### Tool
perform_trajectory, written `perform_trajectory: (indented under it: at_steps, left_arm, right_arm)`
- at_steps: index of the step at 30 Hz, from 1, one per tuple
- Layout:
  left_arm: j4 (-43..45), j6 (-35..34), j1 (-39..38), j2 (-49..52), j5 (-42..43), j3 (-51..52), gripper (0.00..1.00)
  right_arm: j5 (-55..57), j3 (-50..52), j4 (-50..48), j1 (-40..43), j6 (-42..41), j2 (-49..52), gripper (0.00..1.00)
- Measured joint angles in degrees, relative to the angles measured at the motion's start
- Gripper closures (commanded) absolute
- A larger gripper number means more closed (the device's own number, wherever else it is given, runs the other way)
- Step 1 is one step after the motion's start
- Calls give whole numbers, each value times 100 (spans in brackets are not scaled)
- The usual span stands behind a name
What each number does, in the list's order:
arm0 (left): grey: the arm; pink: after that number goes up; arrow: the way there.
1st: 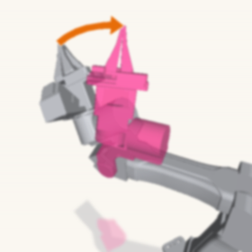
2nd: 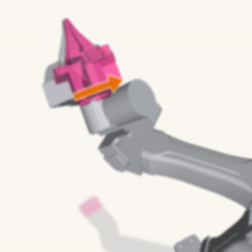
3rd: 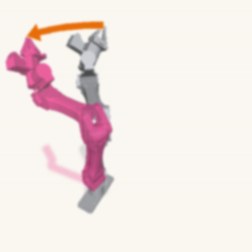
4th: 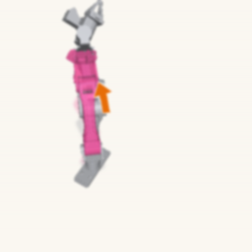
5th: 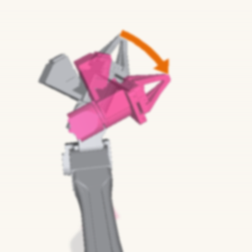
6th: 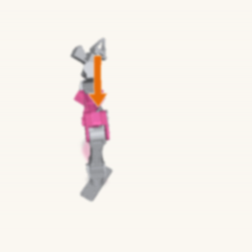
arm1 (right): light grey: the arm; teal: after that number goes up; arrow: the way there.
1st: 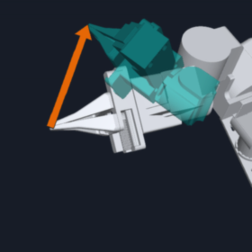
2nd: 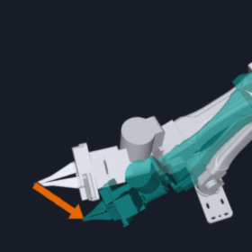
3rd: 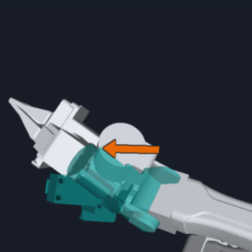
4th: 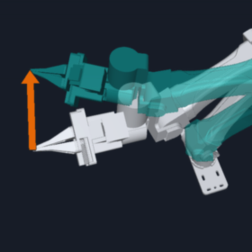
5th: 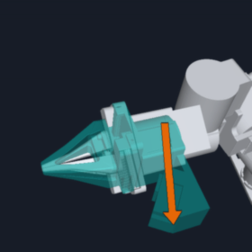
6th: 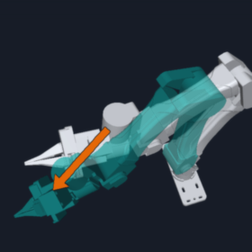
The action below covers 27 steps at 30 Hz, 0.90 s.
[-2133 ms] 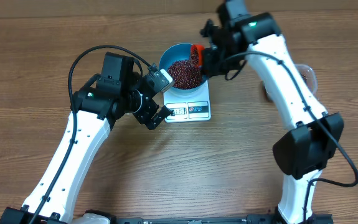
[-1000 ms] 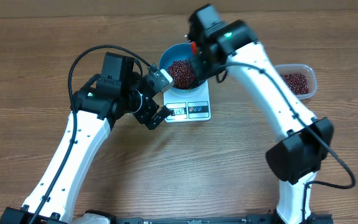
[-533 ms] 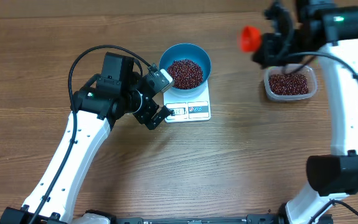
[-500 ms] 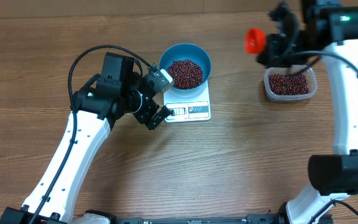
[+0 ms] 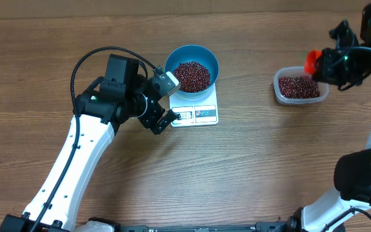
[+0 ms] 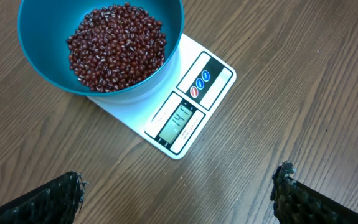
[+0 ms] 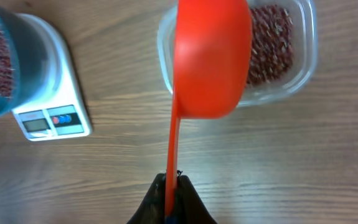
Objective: Scoop item into bowl and weigh 150g on scale
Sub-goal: 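Carry the empty scoop right back to the bean tub, then dip the red scoop into the bean tub and lift it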
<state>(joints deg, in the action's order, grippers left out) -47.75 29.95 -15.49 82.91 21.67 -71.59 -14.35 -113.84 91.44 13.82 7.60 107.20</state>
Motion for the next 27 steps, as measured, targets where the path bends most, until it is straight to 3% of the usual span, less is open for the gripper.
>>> perform_trajectory:
  at_steps: [13, 27]
  left_arm:
    - [-2, 0, 0, 0, 2, -2, 1]
    - [0, 2, 0, 2, 0, 0, 0]
  right_arm:
    - [138, 1622, -1268, 118, 22, 0, 96]
    - [170, 2352, -2260, 118, 42, 2, 96]
